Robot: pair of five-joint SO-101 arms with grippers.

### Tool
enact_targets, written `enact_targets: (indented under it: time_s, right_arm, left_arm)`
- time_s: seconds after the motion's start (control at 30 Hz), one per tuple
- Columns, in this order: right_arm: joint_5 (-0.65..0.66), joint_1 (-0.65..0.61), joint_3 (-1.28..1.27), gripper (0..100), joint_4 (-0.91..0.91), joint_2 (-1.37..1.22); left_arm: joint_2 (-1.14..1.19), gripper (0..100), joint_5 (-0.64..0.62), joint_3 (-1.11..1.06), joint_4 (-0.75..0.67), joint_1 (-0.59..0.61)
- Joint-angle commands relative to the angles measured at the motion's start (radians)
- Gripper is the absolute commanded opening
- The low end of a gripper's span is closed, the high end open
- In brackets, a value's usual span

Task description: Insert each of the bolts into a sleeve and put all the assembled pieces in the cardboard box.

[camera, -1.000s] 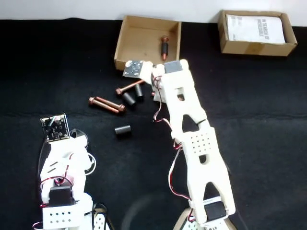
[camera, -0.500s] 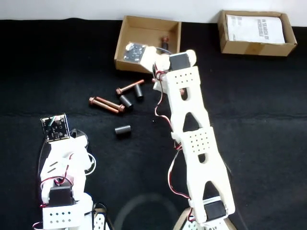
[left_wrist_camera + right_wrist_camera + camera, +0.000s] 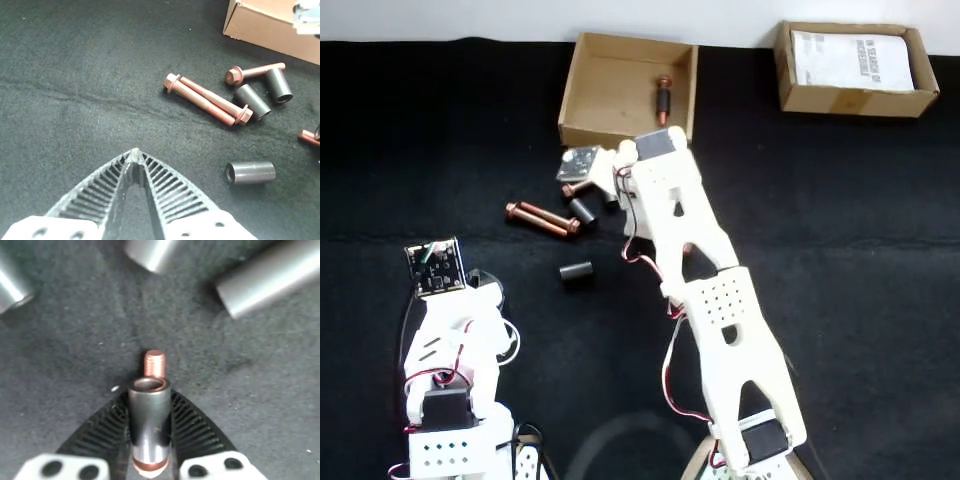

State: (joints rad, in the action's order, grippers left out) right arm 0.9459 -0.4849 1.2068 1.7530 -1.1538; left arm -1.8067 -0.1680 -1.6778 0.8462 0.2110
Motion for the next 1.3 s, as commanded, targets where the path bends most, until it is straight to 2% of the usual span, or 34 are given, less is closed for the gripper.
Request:
enact_targets:
  time_s: [0.0,0.13,0.57,0.8,1.27]
  right_arm:
    - [0.015,-0.007,-0.03,8.9,0.01,0.019]
    - [0.017,-0.002,-0.027,18.6,0.008,0.035]
    - [0.011,0.001,0.05,18.7,0.01,0.185]
    - [0.017,-0.002,0.058,18.7,0.004,0.119]
    - [0.017,0.039,0.058,18.7,-0.17,-0.027]
  left_arm:
    - [-0.012,1,-0.003,-0.016,0.003,-0.001]
    - [-0.012,1,-0.003,-0.016,0.003,-0.018]
    - [-0.012,1,-0.003,-0.016,0.003,-0.019]
    - [-0.012,1,-0.003,-0.016,0.003,-0.019]
    - [-0.013,1,-0.003,-0.016,0.003,-0.015]
